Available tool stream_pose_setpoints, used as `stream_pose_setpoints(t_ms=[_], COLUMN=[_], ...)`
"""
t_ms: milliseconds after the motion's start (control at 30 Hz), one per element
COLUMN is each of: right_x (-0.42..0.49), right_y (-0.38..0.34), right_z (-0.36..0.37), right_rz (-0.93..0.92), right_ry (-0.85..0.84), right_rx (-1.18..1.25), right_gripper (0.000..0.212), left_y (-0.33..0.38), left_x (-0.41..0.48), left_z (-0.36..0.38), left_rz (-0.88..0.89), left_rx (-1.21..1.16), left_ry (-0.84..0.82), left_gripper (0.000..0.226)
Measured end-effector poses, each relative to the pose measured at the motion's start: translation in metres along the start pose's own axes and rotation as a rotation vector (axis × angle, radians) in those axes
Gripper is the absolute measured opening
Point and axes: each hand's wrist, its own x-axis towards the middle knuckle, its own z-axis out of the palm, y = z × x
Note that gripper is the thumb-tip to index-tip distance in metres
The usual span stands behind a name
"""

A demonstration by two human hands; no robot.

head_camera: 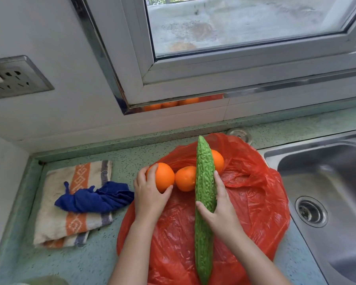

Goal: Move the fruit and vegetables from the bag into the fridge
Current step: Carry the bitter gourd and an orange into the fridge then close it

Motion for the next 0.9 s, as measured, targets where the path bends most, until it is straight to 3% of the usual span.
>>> stream_pose_setpoints(t_ms=[433,900], right_x=[-0.031,-0.126], right_y=[-0.027,-0.037], right_z=[-0.022,-0.076], right_rz=[-0.182,-0.229], right_ry=[0.129,0.298], right_rx=[0.079,0.085], right_gripper=[0.090,0.077], left_y=[0.030,0.077], left_x=[-0.065,-0.149], left_z=[-0.052,-0.077], left_rz=[0.007,0.222], left_rx=[-0.485,-0.614], left_ry=[0.109,-0.054], left_gripper=[0.067,0.069])
